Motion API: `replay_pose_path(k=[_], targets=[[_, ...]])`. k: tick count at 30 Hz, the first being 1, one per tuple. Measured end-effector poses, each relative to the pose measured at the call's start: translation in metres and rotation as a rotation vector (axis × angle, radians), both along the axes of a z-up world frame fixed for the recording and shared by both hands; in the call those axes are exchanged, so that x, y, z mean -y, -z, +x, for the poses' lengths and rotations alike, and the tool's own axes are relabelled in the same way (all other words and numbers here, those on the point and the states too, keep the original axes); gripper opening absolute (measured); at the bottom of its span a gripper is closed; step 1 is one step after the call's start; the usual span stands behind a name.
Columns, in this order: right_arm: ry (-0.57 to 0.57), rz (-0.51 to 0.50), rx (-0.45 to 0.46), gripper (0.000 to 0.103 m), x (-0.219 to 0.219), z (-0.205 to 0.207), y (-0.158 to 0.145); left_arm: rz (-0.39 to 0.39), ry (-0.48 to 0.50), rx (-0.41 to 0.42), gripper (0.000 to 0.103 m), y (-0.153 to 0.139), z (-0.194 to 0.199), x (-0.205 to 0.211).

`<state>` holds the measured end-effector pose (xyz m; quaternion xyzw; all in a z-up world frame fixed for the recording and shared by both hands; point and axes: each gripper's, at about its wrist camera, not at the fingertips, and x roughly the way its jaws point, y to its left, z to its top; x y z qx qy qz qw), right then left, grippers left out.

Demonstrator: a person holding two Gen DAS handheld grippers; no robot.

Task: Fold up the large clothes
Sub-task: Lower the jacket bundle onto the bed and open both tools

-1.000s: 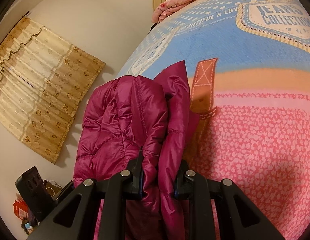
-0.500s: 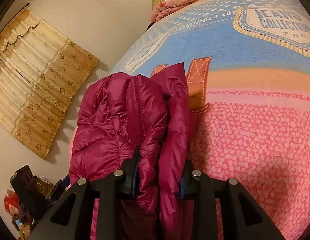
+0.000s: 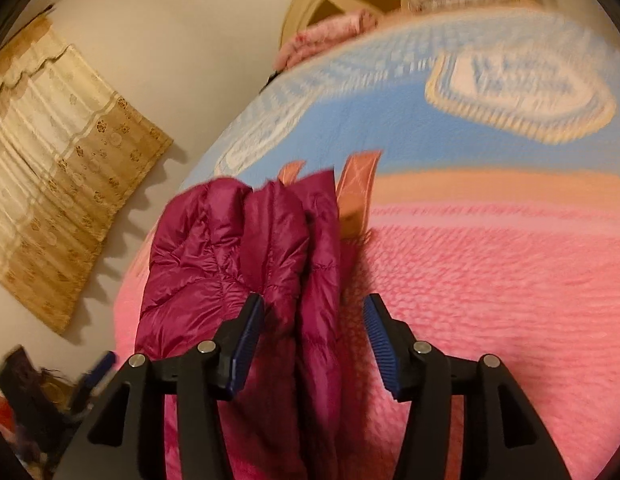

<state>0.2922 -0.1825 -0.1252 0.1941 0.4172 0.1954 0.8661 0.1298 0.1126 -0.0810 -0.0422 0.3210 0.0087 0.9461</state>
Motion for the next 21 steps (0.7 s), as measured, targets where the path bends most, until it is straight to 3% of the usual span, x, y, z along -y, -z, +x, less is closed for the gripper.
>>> replay_pose_path(k=[2,9,21], targets=[[0.013,-0.048,0.080,0.054,-0.002,-0.022,-0.023,0.011,0.001,0.034,0.099,-0.010,-0.009,0.002],[0.012,-0.115,0.261,0.059,-0.014,-0.077,-0.076,0.010,0.014,0.143,0.102,-0.049,-0.036,0.007],[0.066,-0.106,0.319,0.062,-0.013,-0.120,-0.101,-0.008,0.006,0.223,0.103,-0.073,-0.054,0.011]])
